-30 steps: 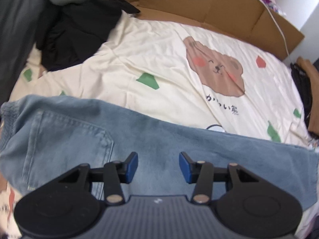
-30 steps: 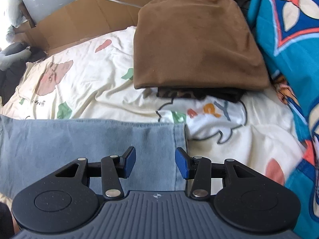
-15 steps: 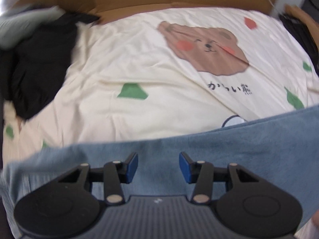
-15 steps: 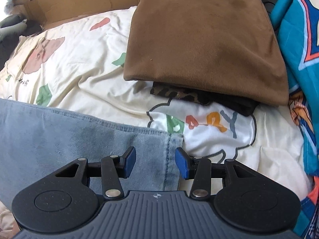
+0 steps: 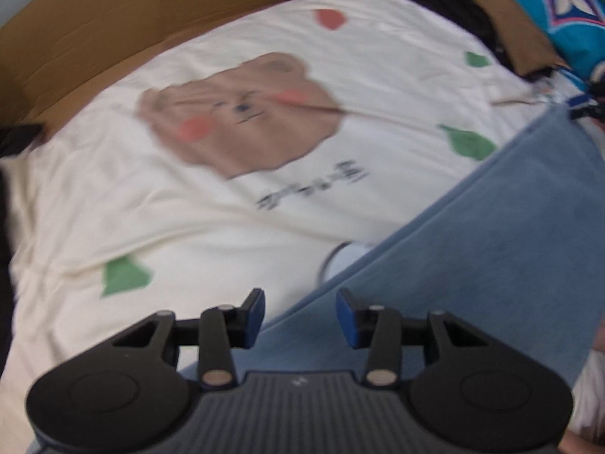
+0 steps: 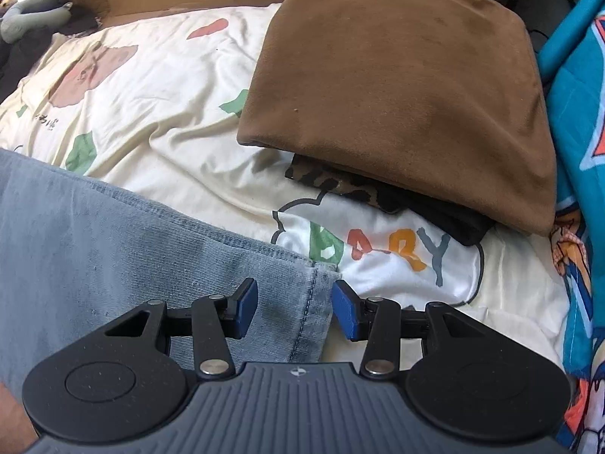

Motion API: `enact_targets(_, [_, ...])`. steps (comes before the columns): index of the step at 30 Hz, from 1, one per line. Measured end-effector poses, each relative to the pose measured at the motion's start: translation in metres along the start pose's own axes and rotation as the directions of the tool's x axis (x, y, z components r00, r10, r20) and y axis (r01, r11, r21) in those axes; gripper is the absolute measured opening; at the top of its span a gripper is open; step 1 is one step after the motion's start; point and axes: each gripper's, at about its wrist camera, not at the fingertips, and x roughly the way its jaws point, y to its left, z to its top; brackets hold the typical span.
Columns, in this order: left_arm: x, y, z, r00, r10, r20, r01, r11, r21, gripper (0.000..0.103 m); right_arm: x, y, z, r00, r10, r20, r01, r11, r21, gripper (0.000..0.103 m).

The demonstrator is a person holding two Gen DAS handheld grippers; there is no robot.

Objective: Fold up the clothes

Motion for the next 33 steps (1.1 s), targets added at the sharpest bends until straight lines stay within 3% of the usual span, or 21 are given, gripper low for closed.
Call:
enact_targets(5, [0.018, -0.018, 0.015, 0.996, -0.084, -0.017, 0.085, 0.995, 0.045, 0.042, 0.002, -0.003, 0.007, 1.000, 0.019, 0.002, -0.019, 0.999, -0.036, 0.050])
enact_targets(13, [0.041, -0.033, 0.032, 0.982, -0.185, -0.034, 0.186, 0.982, 0.035, 0.039, 0.018, -0.007, 0.008, 1.000, 0.022, -0.014, -0.023, 0.998, -0.064, 0.050])
enact_targets(23, [0.036, -0.037, 0.031, 0.977, -0.211, -0.045, 0.211, 0.977, 0.002, 0.033, 0.001, -0.007, 0.002, 0.998, 0.062, 0.030, -0.061, 0.998, -0.029, 0.049])
enact_targets(31, [0.044, -0.038, 0.033, 0.977, -0.207, -0.058, 0.210, 0.977, 0.033, 0.033, 0.002, -0.008, 0.004, 0.996, 0.083, 0.027, -0.082, 0.996, -0.030, 0.047])
enact_targets(33, [0.050, -0.037, 0.036, 0.976, -0.207, -0.067, 0.210, 0.977, 0.039, 0.033, 0.007, -0.009, 0.005, 0.996, 0.084, 0.012, -0.083, 0.996, -0.026, 0.040])
